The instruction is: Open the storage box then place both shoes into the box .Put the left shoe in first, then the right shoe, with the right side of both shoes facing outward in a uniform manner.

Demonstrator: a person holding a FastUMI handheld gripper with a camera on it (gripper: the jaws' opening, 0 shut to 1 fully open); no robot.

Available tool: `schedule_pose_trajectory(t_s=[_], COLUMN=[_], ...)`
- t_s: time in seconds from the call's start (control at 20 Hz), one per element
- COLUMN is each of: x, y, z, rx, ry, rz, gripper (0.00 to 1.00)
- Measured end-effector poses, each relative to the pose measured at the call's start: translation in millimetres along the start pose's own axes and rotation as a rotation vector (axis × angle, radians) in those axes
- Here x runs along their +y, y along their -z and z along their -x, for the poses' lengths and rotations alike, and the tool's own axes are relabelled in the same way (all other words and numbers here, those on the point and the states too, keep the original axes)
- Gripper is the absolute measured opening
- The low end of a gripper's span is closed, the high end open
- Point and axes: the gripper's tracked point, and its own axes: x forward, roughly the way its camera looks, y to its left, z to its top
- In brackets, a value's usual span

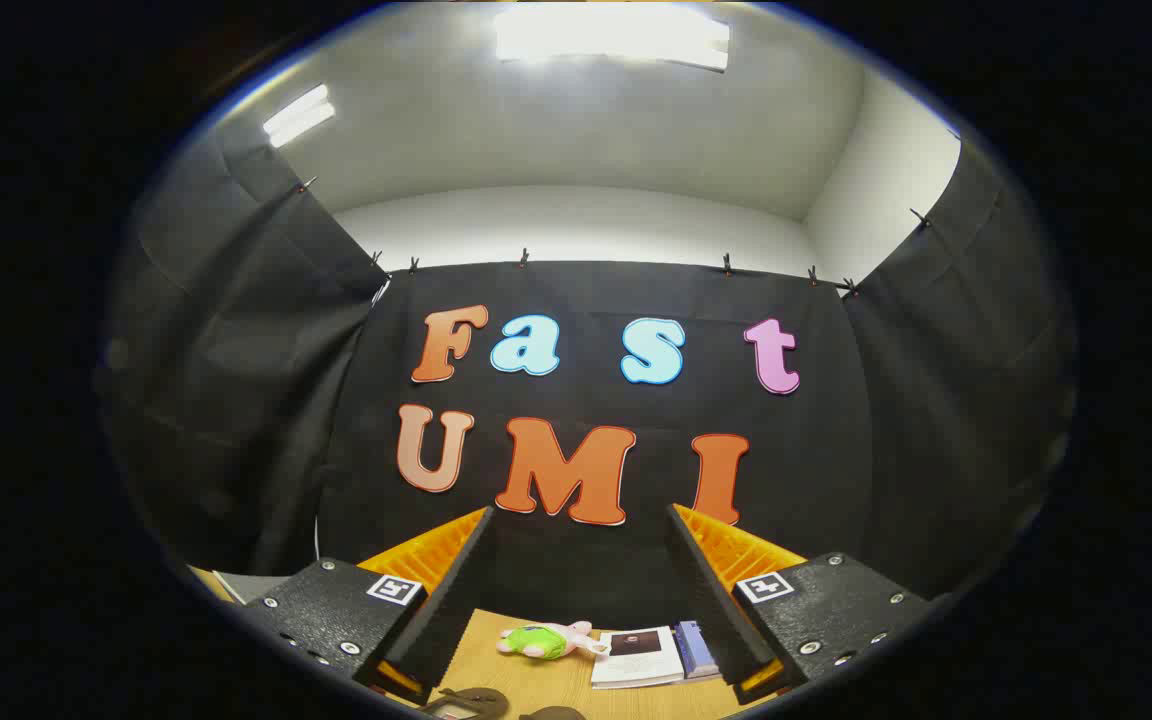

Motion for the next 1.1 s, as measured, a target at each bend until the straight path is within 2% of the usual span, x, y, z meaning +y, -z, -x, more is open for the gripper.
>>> schedule_pose_trajectory(t_s=[0.75, 0.9, 1.1], x=[15.7, 27.7, 57.1], y=[23.4, 38.5, 72.2], z=[-6.0, -5.5, -7.5], rx=[0.062, 0.103, 0.2], ry=[-0.04, -0.074, -0.171], rz=[-0.042, -0.066, -0.139], gripper=[0.99, 0.99, 0.99])
